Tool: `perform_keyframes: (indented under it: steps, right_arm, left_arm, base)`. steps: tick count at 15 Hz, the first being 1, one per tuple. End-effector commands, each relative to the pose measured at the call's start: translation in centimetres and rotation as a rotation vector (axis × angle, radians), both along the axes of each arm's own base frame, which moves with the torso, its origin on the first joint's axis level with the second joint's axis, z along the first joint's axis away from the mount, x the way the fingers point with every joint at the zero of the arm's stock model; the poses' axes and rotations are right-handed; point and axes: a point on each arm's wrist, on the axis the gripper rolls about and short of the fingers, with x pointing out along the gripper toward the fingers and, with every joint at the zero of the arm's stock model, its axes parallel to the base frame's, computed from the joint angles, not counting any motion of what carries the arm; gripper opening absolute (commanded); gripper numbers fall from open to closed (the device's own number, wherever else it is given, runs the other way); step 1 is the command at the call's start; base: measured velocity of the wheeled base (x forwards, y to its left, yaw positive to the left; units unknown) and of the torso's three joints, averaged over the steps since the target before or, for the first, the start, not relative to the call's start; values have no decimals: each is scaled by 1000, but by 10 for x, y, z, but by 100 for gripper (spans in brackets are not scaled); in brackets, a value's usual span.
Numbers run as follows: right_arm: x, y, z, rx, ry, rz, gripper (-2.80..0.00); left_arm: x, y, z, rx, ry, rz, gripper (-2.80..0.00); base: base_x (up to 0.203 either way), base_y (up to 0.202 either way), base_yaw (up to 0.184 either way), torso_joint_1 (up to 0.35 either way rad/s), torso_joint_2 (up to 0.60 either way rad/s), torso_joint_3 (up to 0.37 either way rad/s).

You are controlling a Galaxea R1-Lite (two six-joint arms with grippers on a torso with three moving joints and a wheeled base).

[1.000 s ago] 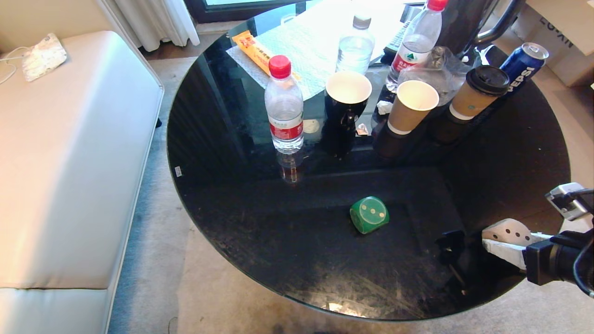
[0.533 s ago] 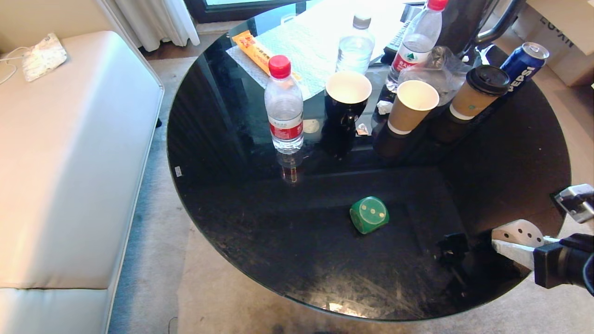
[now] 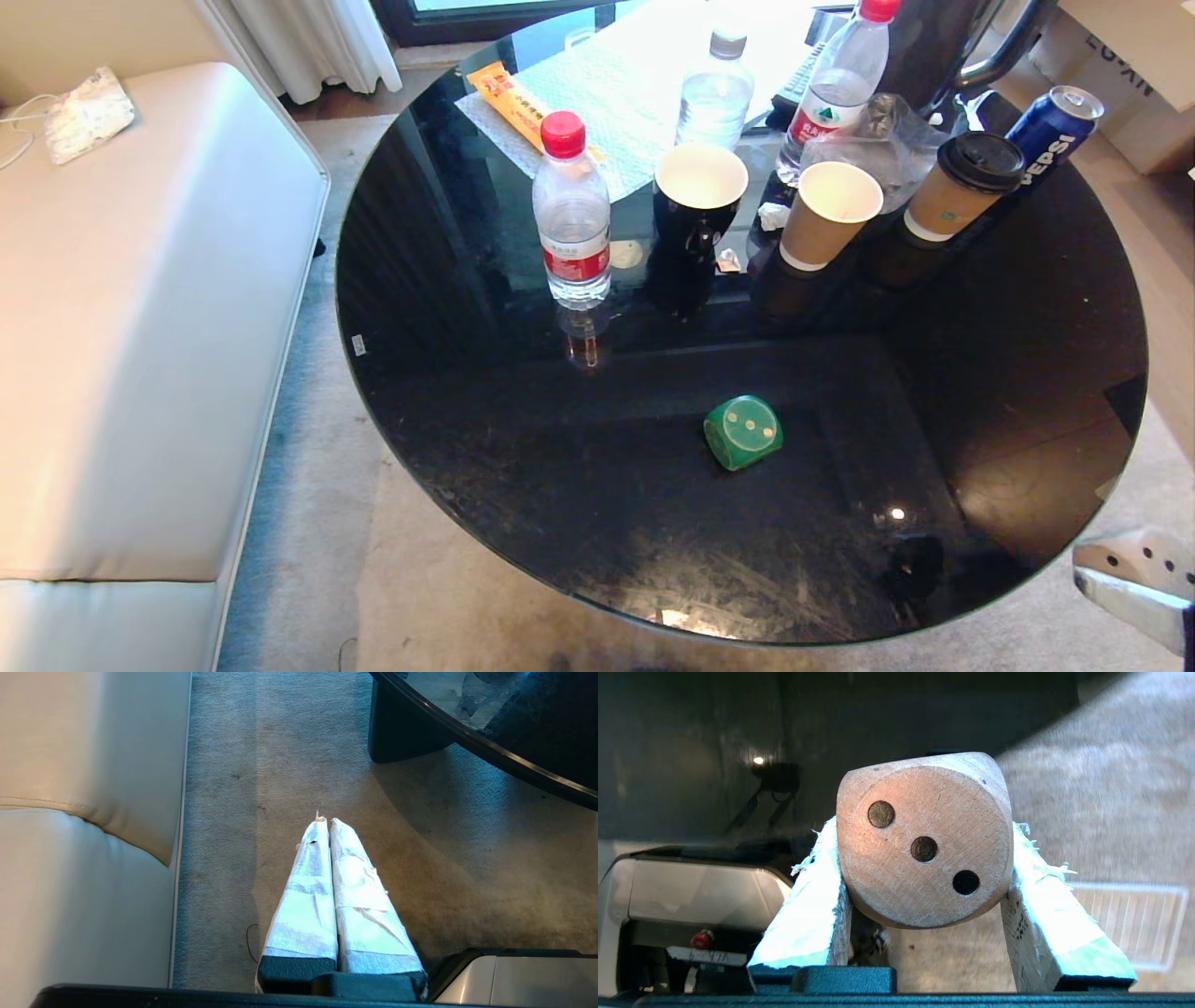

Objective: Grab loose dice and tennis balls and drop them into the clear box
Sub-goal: Put the toys in the box

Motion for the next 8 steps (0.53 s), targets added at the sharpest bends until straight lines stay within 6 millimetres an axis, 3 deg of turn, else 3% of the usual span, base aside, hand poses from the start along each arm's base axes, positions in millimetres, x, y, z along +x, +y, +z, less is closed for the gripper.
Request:
perform_keyframes:
  steps: [1,5,8]
  right_arm:
    - [-28,2,0,0,-89,-14,-280]
    - [-68,5,-33,33,-134,-46,-280]
    - [-86,5,-58,14,-185,-96,-280]
  left_arm:
    - [0,0,0,0,-1,0,-280]
    - [0,0,0,0,1,0,-280]
    - [0,0,0,0,-1,0,-280]
  base:
    - [0,0,0,0,0,0]
    - [0,0,0,0,0,0]
    - [0,0,0,0,0,0]
